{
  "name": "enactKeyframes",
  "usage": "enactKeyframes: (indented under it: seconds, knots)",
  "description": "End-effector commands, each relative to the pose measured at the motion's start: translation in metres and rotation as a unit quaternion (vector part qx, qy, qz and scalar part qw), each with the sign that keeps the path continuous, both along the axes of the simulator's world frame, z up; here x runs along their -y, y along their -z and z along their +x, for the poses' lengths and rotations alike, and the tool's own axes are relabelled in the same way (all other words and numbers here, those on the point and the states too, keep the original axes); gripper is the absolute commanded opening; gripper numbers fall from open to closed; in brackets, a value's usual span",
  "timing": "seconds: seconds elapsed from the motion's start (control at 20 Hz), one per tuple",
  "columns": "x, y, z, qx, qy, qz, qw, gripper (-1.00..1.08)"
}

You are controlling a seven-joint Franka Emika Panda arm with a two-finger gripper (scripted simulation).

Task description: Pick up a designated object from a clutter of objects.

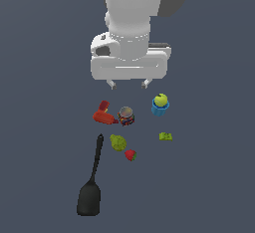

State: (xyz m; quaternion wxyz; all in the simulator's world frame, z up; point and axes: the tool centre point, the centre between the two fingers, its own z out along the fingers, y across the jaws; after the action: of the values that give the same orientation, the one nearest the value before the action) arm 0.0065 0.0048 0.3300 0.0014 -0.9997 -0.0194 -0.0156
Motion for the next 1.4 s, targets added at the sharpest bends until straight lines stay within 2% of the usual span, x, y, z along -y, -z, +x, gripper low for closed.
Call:
enactKeyframes:
  seconds: [0.0, 0.45, 0.85, 1.35]
  knots:
    - [0.000, 0.000, 0.000, 0.000, 0.000, 0.000, 1.0000, 1.00]
    - [0.000, -0.007, 0.005, 0.010, 0.005, 0.012, 0.9999, 1.00]
    - [0.002, -0.004, 0.010, 0.009, 0.005, 0.012, 0.9999, 1.00]
    - [0.020, 0.022, 0.044, 0.006, 0.007, 0.013, 0.9999, 1.00]
